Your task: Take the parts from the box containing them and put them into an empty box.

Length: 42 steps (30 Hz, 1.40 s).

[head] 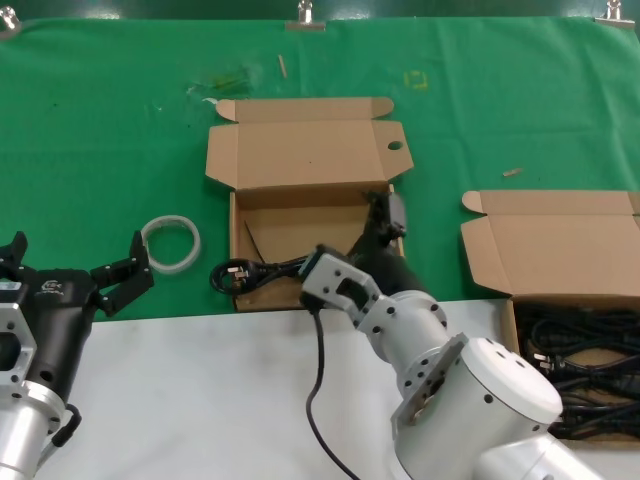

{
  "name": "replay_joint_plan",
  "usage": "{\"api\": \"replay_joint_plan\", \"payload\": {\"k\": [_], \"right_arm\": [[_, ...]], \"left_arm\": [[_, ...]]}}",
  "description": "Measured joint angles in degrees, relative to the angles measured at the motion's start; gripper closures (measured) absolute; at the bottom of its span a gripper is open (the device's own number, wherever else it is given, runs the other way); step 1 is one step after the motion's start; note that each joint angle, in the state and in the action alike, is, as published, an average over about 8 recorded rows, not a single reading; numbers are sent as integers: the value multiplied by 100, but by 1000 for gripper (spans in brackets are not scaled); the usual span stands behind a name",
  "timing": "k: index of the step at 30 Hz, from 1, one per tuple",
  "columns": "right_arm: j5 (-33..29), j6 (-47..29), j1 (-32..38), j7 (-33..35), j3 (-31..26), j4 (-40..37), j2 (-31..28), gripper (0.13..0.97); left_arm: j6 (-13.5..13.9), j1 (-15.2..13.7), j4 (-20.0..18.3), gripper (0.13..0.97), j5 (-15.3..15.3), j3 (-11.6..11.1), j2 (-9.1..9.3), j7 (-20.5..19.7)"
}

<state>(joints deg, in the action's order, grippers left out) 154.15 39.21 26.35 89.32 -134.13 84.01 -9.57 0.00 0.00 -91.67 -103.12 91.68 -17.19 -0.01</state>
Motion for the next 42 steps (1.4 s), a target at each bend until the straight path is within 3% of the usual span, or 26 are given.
{"api": "replay_joint_plan", "payload": {"k": [4, 13, 22, 42], "right_arm": [[-263, -202, -136, -461, 219, 40, 0, 331], [-911, -700, -470, -1595, 758, 137, 0, 201], [-1566, -1202, -810, -2741, 1305, 235, 0, 136], [-3021, -2321, -1560, -5289, 2513, 454, 0, 129]], "left_arm": [[0, 0, 0, 132, 0, 0, 0, 0], [0, 0, 0, 132, 0, 0, 0, 0], [0, 0, 0, 132, 0, 0, 0, 0], [0, 0, 0, 132, -1, 0, 0, 3]]}}
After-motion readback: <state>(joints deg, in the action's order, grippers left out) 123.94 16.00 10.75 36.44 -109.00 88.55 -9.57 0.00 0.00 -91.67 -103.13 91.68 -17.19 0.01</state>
